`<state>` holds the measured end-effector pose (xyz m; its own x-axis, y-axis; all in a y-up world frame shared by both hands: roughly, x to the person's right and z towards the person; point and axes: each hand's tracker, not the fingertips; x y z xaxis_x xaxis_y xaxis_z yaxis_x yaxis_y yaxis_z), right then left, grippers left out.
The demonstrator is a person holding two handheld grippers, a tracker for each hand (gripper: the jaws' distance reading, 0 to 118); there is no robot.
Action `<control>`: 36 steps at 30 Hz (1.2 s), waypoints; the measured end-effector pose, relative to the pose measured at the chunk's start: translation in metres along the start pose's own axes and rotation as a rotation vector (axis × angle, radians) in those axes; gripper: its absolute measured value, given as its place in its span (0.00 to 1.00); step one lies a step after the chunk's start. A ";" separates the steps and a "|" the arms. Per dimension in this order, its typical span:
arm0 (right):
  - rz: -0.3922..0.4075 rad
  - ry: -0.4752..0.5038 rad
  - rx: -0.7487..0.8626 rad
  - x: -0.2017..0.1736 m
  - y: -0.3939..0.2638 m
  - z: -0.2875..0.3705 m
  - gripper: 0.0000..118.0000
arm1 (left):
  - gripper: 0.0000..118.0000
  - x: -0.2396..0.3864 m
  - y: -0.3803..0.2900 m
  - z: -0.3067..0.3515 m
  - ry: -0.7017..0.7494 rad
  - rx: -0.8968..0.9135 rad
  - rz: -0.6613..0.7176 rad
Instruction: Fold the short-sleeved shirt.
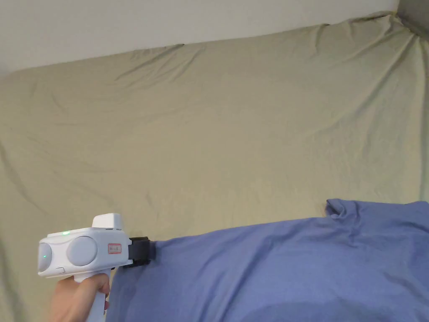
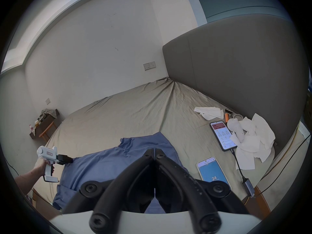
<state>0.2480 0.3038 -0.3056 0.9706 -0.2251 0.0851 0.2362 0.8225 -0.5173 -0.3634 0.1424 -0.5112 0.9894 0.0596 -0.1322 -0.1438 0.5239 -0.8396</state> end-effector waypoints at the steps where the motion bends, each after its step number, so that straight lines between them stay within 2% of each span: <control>1: 0.000 0.004 -0.002 0.000 -0.002 0.002 0.00 | 0.43 0.001 0.000 0.004 -0.023 -0.011 0.013; 2: 0.000 0.004 -0.001 0.000 -0.002 0.001 0.00 | 0.14 0.000 0.000 0.009 -0.119 -0.025 0.033; 3: 0.004 0.001 -0.003 0.000 -0.002 -0.001 0.00 | 0.02 0.005 -0.003 0.015 -0.158 -0.009 0.050; 5: 0.002 0.001 -0.008 0.001 -0.004 -0.003 0.00 | 0.02 0.009 -0.004 0.024 -0.073 0.007 -0.008; 7: -0.008 0.026 -0.020 0.003 -0.004 -0.011 0.00 | 0.02 0.007 -0.006 0.032 -0.086 0.035 0.003; 9: 0.021 0.032 -0.031 0.005 -0.002 -0.029 0.00 | 0.02 0.005 -0.003 0.037 -0.070 0.081 0.015; 12: 0.060 0.024 -0.054 0.014 0.015 -0.086 0.00 | 0.02 0.007 0.001 0.053 -0.092 0.119 0.013; 15: 0.060 0.017 -0.053 0.019 0.041 -0.159 0.00 | 0.02 0.013 0.005 0.062 -0.088 0.133 -0.038; 16: 0.075 0.028 -0.058 0.021 0.049 -0.181 0.03 | 0.02 0.015 0.006 0.064 -0.094 0.137 -0.046; 17: 0.116 0.056 -0.086 0.024 0.056 -0.211 0.19 | 0.02 0.016 0.007 0.066 -0.098 0.143 -0.049; 18: 0.148 0.059 -0.148 0.025 0.064 -0.242 0.56 | 0.02 0.015 0.008 0.067 -0.093 0.152 -0.039; 19: 0.175 0.049 -0.246 0.026 0.069 -0.275 1.00 | 0.02 0.013 0.009 0.067 -0.098 0.162 -0.017; 20: 0.157 -0.005 -0.354 0.025 0.069 -0.300 0.99 | 0.02 0.011 0.009 0.067 -0.121 0.160 0.004; 21: 0.150 0.005 -0.445 0.024 0.066 -0.315 0.86 | 0.02 0.009 0.008 0.066 -0.149 0.162 0.039; 22: 0.141 -0.011 -0.443 0.023 0.063 -0.325 0.70 | 0.02 0.007 0.008 0.065 -0.136 0.163 0.040; 23: 0.113 0.012 -0.444 0.022 0.060 -0.332 0.66 | 0.02 0.007 0.007 0.063 -0.132 0.163 0.038; 25: 0.138 -0.036 -0.474 0.029 0.048 -0.350 0.66 | 0.02 0.013 0.002 0.064 -0.115 0.152 0.026; 26: 0.139 -0.033 -0.493 0.031 0.043 -0.356 0.64 | 0.02 0.013 0.001 0.062 -0.115 0.145 0.033; 27: 0.145 -0.023 -0.503 0.033 0.038 -0.360 0.57 | 0.02 0.012 0.000 0.061 -0.121 0.139 0.038; 28: 0.122 -0.012 -0.516 0.036 0.034 -0.362 0.57 | 0.02 0.012 -0.001 0.060 -0.123 0.136 0.043; 29: 0.121 -0.029 -0.511 0.015 0.035 -0.345 0.56 | 0.02 0.012 -0.002 0.059 -0.121 0.134 0.048; 30: 0.153 -0.062 -0.466 0.011 0.037 -0.335 0.52 | 0.02 0.013 -0.003 0.059 -0.120 0.131 0.051; 31: 0.138 0.010 -0.455 0.011 0.039 -0.327 0.31 | 0.02 0.015 -0.004 0.059 -0.121 0.129 0.050; 32: 0.119 0.054 -0.455 0.011 0.040 -0.322 0.04 | 0.02 0.012 -0.003 0.058 -0.116 0.127 0.045; 33: 0.058 0.059 -0.463 0.024 0.040 -0.333 0.03 | 0.02 0.012 -0.003 0.059 -0.114 0.129 0.042; 36: 0.118 0.085 -0.466 0.031 0.046 -0.331 0.02 | 0.02 0.013 -0.002 0.063 -0.120 0.137 0.053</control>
<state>0.2740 0.1618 -0.6089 0.9776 -0.2027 -0.0571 0.0600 0.5280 -0.8471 -0.3492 0.1954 -0.4777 0.9769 0.1867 -0.1042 -0.2002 0.6276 -0.7524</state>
